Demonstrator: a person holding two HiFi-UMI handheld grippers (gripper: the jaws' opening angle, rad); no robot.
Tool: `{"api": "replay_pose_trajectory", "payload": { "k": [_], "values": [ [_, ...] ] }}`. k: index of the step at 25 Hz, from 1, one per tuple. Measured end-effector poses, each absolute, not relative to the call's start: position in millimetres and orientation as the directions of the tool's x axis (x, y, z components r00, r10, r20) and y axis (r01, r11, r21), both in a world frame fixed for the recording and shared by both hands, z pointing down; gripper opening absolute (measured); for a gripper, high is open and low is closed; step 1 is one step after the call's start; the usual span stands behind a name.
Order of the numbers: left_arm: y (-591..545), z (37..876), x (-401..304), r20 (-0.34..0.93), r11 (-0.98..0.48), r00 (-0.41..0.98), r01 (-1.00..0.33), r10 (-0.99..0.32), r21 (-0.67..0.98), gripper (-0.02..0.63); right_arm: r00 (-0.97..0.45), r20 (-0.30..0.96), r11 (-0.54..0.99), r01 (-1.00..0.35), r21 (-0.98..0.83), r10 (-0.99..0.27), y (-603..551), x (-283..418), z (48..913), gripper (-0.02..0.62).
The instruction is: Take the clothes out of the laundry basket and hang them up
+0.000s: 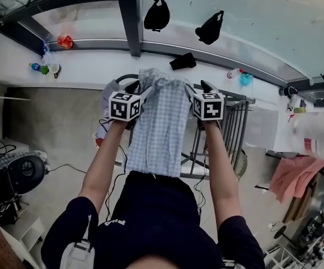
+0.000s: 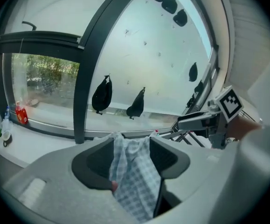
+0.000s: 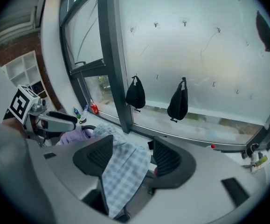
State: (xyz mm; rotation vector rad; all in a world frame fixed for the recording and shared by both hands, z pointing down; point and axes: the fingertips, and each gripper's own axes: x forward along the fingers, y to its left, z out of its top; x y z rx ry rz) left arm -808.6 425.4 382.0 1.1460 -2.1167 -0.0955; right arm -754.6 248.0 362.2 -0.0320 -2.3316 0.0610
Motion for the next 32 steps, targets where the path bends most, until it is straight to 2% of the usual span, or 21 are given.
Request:
{"api": "replay_pose_trajectory", "payload": {
  "k": [4,11,19,25,32],
  "values": [
    [411.4,349.7,-786.5,0.485,0.527,-0.319,-0.755,-0.815,0.390,0.245,-0.721,0.691,0.995,-0.007,-0.099,0.063,263.9,-730.5,346.0,0.288],
    [373.3,309.1,-737.1,0.397,0.386,-0.224,-0.834,-0.890,0.394,0.253,-0.779,0.627,0.989,-0.086,-0.118,0.007,261.6,-673.6,314.6,0.331],
    [329.8,292.4,-646.4,0.401,0.276,-0.097,-0.865,-0.911,0.418,0.252,-0.821,0.569,0.968,-0.176,-0.178,-0.045,246.2,-581.1,295.2,0.341],
    [280.2,286.2,-529.4,0.425,0.136,0.050,-0.908,-0.904,0.396,0.252,-0.836,0.540,0.928,-0.271,-0.257,-0.095,232.2,-467.8,293.0,0.341],
    [226.2,278.9,-369.3,0.432,-0.050,0.233,-0.917,-0.872,0.395,0.252,-0.795,0.539,0.846,-0.467,-0.255,-0.277,190.2,-305.3,299.2,0.341]
  ]
}}
